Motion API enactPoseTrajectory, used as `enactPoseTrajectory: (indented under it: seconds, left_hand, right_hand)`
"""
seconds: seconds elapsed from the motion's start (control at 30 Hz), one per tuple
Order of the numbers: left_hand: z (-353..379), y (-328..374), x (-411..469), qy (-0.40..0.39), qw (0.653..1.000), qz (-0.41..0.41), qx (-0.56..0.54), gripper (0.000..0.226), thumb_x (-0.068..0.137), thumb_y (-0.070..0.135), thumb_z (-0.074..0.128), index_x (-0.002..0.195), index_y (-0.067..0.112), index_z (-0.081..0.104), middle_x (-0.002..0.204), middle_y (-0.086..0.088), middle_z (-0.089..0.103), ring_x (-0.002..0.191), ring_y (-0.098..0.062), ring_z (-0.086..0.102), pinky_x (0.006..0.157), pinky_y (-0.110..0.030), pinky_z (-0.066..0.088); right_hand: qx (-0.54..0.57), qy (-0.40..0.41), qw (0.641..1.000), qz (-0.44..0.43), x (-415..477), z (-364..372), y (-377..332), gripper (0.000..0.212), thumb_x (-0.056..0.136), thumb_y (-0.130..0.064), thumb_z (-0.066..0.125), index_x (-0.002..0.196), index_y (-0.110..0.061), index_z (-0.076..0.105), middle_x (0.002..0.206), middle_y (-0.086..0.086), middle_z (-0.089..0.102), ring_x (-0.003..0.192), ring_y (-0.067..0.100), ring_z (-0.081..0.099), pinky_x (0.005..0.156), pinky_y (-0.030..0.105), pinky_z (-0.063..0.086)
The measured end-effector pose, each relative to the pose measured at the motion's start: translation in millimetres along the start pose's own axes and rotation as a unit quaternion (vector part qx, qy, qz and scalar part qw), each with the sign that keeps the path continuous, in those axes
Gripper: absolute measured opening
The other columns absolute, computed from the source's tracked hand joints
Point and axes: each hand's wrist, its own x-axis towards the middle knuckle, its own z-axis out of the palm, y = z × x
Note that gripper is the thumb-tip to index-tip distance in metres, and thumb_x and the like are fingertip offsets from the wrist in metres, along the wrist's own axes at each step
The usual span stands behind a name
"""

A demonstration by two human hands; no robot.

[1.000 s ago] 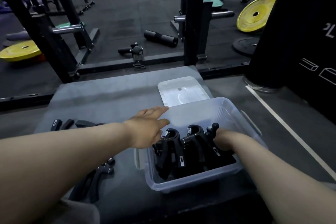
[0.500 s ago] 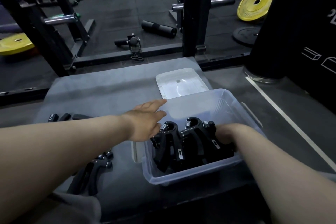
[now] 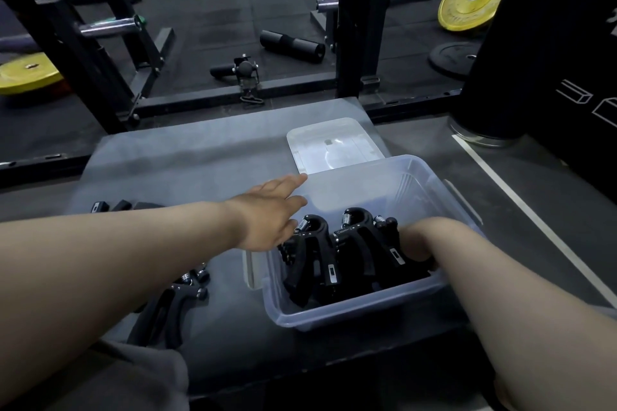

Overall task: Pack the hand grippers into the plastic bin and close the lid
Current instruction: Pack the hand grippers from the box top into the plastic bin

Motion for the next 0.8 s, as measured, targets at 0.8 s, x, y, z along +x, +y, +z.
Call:
enactPoseTrajectory:
  seconds: [0.8]
  left_hand:
    - [3, -23, -10, -0.027, 0.996, -0.056, -0.066, 0.068, 0.104, 0.03, 0.028, 0.156, 0.022, -0.015, 0.164, 0.006, -0.018, 0.152, -0.014, -0.009, 0.122, -0.03, 0.002]
  right_hand:
    - [-0.057, 0.047, 0.997, -0.015, -19, -27, -35, 0.024, 0.091, -0.012, 0.044, 0.107, -0.015, 0.061, 0.124, 0.01, 0.063, 0.097, 0.027, 0.06, 0.09, 0.033, 0.047]
